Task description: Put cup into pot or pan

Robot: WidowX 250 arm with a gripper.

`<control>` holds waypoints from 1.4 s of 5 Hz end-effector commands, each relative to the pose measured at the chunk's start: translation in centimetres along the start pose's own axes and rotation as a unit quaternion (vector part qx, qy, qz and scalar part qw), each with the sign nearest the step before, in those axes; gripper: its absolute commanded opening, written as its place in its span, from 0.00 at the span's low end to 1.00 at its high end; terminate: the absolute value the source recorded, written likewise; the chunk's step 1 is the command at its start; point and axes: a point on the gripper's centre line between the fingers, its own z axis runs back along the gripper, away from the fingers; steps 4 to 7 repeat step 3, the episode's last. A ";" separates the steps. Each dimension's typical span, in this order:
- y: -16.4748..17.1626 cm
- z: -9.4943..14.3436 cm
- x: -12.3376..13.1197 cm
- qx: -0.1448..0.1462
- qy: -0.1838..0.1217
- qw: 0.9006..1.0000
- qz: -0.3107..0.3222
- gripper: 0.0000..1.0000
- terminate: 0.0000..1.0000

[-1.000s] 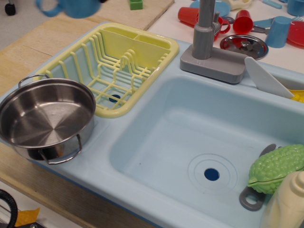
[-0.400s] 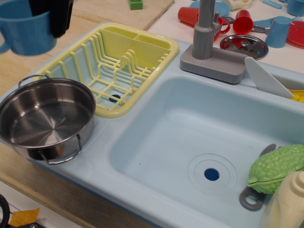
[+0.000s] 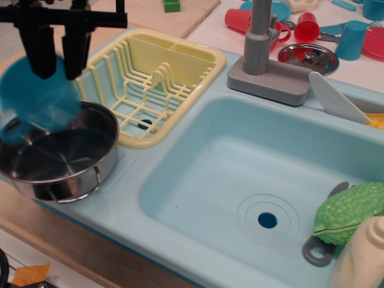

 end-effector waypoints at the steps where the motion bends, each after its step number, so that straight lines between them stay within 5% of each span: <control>1: 0.5 0.3 -1.0 -0.012 -0.011 1.000 0.012 1.00 0.00; 2: 0.5 0.3 -1.0 -0.012 -0.011 1.000 0.012 1.00 0.00; 3: 0.5 0.3 -1.0 -0.012 -0.011 1.000 0.012 1.00 1.00; 7: 0.5 0.3 -1.0 -0.012 -0.011 1.000 0.012 1.00 1.00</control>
